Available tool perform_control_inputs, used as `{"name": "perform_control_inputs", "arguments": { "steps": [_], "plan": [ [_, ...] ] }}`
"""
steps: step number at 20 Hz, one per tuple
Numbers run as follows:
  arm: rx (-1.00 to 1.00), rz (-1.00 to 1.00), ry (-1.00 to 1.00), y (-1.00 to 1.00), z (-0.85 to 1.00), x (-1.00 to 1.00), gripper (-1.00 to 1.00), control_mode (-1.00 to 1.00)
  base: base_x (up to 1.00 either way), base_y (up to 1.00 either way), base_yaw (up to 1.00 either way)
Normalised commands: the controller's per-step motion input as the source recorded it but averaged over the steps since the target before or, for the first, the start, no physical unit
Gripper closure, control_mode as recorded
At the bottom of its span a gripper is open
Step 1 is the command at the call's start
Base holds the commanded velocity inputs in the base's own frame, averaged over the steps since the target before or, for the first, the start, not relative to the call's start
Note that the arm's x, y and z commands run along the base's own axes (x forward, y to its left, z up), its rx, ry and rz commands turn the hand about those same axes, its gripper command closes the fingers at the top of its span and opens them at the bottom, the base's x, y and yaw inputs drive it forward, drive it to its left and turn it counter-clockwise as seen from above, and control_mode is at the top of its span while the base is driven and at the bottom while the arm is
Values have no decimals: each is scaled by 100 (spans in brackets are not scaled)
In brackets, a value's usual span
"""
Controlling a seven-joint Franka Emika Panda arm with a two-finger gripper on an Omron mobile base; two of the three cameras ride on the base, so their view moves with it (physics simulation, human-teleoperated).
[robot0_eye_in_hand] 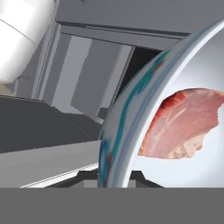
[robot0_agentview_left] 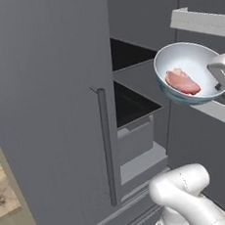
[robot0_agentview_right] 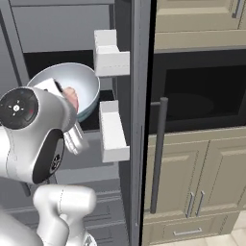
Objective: Place one of the steaks on the plate and the other in the bowl. Then place the bowl in the fridge.
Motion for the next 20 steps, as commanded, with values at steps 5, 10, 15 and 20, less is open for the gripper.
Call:
{"name": "perform_control_inputs", "arguments": {
  "steps": [5,10,15,20],
  "plan": [
    [-5,0,0,32,1,36,100,-100,0,0,0],
    [-4,0,3,13,15,57,100,-100,0,0,0],
    [9,3,14,0,39,50,100,-100,0,0,0],
    [7,3,12,0,28,52,100,-100,0,0,0]
  ]
}}
